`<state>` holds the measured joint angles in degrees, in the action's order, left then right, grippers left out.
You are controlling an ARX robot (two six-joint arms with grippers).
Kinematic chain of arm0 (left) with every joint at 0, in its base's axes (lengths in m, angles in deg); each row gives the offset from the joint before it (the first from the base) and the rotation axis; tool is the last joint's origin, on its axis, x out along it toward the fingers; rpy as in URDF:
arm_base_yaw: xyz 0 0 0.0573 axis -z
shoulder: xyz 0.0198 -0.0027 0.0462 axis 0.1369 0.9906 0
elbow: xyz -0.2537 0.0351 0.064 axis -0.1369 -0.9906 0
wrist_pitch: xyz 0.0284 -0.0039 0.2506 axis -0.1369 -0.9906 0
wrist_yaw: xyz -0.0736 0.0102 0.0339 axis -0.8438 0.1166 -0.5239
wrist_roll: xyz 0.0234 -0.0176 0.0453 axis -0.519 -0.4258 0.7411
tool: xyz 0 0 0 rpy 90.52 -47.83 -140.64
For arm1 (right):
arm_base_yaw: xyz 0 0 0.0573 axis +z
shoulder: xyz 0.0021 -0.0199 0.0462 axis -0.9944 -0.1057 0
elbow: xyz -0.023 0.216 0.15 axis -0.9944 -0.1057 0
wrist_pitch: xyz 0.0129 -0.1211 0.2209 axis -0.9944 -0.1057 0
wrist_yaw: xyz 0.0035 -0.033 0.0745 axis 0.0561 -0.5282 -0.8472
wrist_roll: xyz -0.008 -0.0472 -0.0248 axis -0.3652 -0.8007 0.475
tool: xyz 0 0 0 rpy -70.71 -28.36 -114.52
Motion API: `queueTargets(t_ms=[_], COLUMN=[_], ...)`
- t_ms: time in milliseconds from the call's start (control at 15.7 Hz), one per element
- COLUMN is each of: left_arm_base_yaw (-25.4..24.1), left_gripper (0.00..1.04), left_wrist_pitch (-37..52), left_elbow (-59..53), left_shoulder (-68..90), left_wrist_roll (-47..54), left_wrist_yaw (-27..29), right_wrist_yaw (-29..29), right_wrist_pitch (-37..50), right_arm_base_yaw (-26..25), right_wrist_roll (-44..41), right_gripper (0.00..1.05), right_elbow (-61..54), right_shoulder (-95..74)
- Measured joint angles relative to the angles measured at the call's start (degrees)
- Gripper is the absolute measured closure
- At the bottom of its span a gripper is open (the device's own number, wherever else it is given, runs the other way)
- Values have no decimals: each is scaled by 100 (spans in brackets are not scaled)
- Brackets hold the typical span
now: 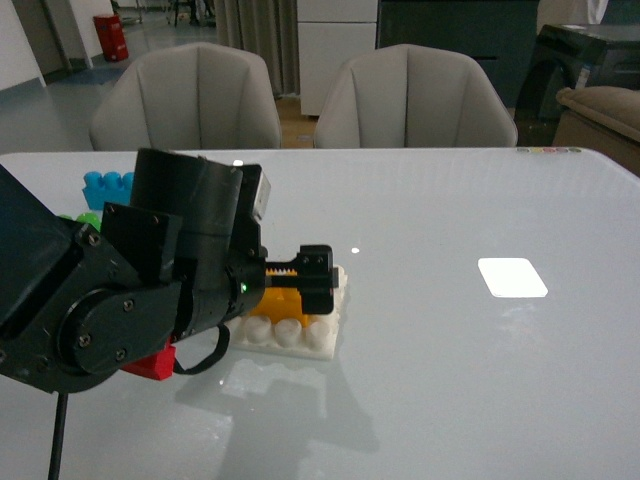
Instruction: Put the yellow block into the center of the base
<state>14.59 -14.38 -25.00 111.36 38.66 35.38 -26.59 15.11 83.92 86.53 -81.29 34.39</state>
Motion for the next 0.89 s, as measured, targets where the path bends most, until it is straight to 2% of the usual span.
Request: queueTargets(t_ms=[382, 700, 891], left_arm_base_yaw=[-24, 638, 337], left_gripper=[7, 7, 7], left_wrist_pitch=[146, 105, 85], left_elbow=[-754, -2396, -2815], left_shoulder=[-1770, -4103, -4426], left_wrist_roll=[164, 669, 811], left_wrist_yaw=[157, 870, 970], right_wrist_yaw=[0, 0, 0], right_wrist_pitch=[0, 0, -2], right_arm_base_yaw=[0, 0, 0], right_wrist_roll=[0, 0, 0], right_gripper=[6, 6, 6], right_elbow=[0, 0, 0], right_shoulder=[0, 0, 0])
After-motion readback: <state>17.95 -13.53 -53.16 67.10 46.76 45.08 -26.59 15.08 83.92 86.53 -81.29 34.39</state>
